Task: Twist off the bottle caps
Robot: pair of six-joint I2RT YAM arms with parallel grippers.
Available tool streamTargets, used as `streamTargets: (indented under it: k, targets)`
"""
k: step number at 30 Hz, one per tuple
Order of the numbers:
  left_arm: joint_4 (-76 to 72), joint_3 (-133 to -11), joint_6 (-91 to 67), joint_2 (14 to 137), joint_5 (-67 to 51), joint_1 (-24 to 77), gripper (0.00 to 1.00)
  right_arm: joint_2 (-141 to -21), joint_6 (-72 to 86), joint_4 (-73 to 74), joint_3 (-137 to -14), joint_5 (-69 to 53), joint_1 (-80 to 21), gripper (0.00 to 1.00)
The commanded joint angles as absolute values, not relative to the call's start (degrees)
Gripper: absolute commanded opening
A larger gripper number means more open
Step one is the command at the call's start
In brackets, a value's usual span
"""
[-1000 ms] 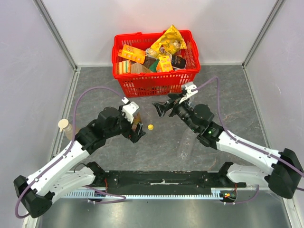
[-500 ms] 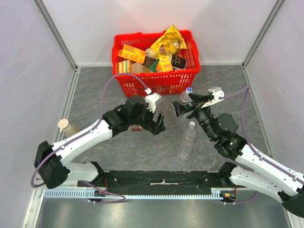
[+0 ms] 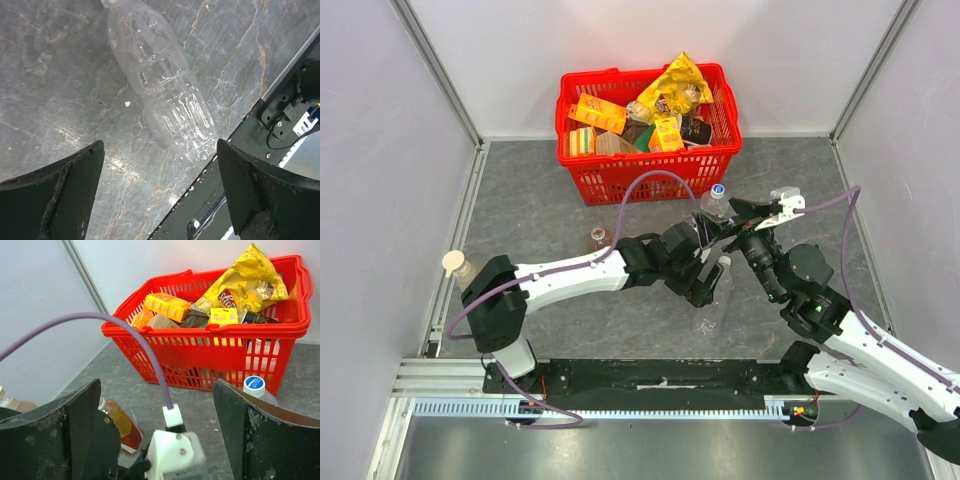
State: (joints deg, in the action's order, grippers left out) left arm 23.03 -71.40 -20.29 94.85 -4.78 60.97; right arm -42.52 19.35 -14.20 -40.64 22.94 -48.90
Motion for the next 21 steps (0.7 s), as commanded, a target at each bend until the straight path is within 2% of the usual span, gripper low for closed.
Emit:
streamTargets:
  k: [1,21]
  targets:
    - [23.99,-75.14,-24.43,96.94,-1.06,62.40,0.98,-40.70,17.67,-13.01,-40.34,25.40,-48.78,0.98]
    - [24.00,-77.52,-27.77,103.00,-0.18,64.95,0.97,-39.03,16.96,-10.90,-39.73,26.28,-48.78,0.98]
